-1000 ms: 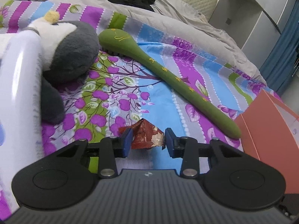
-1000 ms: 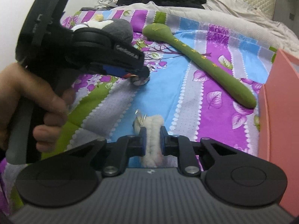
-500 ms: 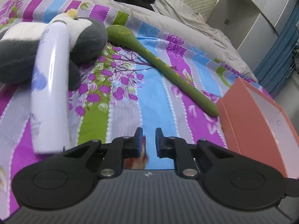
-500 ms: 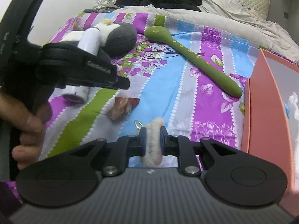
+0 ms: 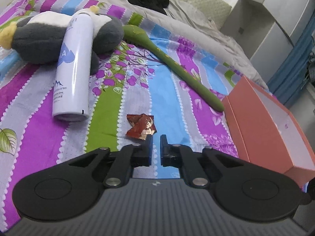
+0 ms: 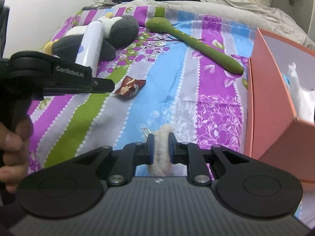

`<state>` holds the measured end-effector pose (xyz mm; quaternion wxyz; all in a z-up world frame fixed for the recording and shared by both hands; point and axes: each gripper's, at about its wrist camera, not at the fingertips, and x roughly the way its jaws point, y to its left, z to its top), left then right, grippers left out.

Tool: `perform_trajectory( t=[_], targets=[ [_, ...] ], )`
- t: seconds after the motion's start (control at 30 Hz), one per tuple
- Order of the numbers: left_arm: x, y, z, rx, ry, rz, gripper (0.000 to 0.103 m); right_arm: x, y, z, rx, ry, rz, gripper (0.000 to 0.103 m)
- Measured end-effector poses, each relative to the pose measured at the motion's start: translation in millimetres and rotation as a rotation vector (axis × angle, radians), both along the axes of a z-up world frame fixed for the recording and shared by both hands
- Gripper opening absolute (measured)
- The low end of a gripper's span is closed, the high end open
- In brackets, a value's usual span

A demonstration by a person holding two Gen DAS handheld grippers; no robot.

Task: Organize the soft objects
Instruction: 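Close left tool on the red wrapper while right tool holds the hair tie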

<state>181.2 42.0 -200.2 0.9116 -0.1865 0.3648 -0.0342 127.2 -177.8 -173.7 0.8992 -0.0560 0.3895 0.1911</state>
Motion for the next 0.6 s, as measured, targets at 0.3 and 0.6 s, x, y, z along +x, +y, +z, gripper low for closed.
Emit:
perform_trajectory(
  t=[0.3,0.6],
  targets=[
    [8,-1,-15,0.033,-0.028,0.010,0.045,6,3,0,0.047,-0.025,-0.044,0.018],
    [34,1,-28,0.076,-0.017,-0.015,0.050,13,3,-1,0.053,-0.003,-0.055,0.018]
  ],
)
